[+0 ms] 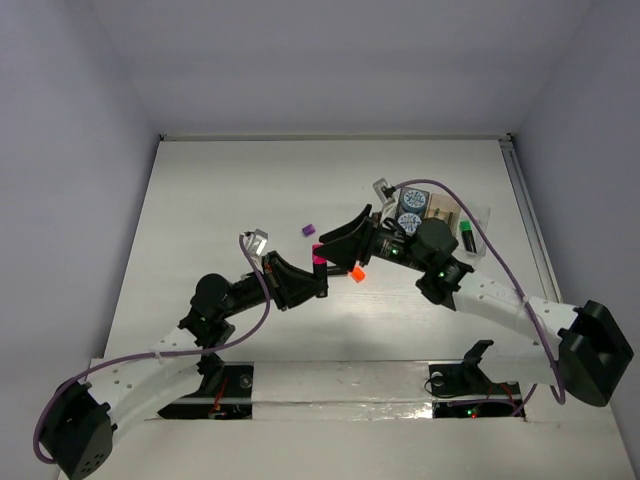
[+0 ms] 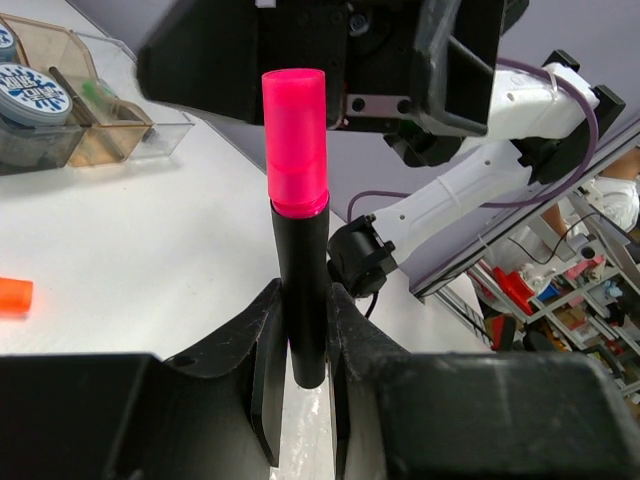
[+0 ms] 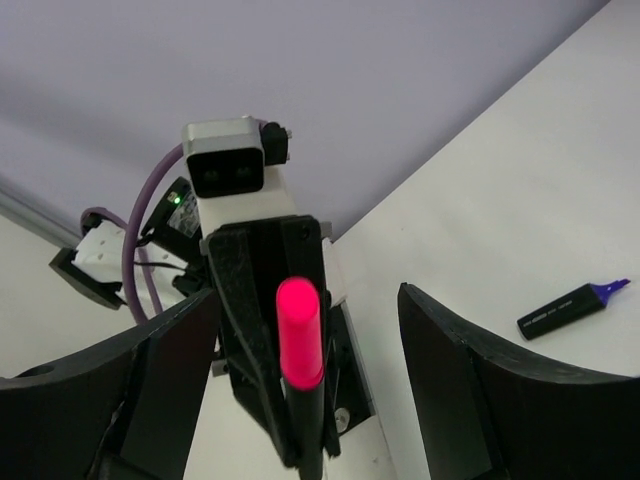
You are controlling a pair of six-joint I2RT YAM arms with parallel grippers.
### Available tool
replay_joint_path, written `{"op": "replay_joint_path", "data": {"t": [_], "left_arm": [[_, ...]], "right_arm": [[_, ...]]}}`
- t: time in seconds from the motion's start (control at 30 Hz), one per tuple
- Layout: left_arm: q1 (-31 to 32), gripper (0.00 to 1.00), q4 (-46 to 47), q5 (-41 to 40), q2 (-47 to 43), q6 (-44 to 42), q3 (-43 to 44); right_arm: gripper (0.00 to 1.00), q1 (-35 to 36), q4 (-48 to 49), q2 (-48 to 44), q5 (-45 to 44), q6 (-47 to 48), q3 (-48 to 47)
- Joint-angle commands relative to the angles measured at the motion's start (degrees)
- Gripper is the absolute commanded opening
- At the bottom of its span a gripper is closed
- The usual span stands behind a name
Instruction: Sort the stationery into containers
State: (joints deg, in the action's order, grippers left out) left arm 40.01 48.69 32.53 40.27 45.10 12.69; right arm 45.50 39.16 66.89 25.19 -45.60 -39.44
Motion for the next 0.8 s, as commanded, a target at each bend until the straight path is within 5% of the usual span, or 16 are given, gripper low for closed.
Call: {"op": "replay_joint_path", "data": {"t": [0.0,0.33,0.5,0.77], "left_arm": [[-0.3,0.00,5.2,1.7,-0.4,0.9,0.5],[-0.3,0.00,5.8,1.9,-0.5,1.4,-0.3],[-0.3,0.00,6.3,2.2,0.2,1.6,-0.5],[-0.3,0.00,6.7,1.0,-1.3,2.0,0.4]], "right_arm": [[0.76,0.4,-0.1,3.0,2.1,2.4,-4.7],[0.54,0.4,1.8,5.3,3.3,2.1,-5.9],[0.26,0.4,0.8,4.9,3.5,2.4,-5.9],[0.18,0.4,2.6,5.0,6.4,2.6,-4.1]]}}
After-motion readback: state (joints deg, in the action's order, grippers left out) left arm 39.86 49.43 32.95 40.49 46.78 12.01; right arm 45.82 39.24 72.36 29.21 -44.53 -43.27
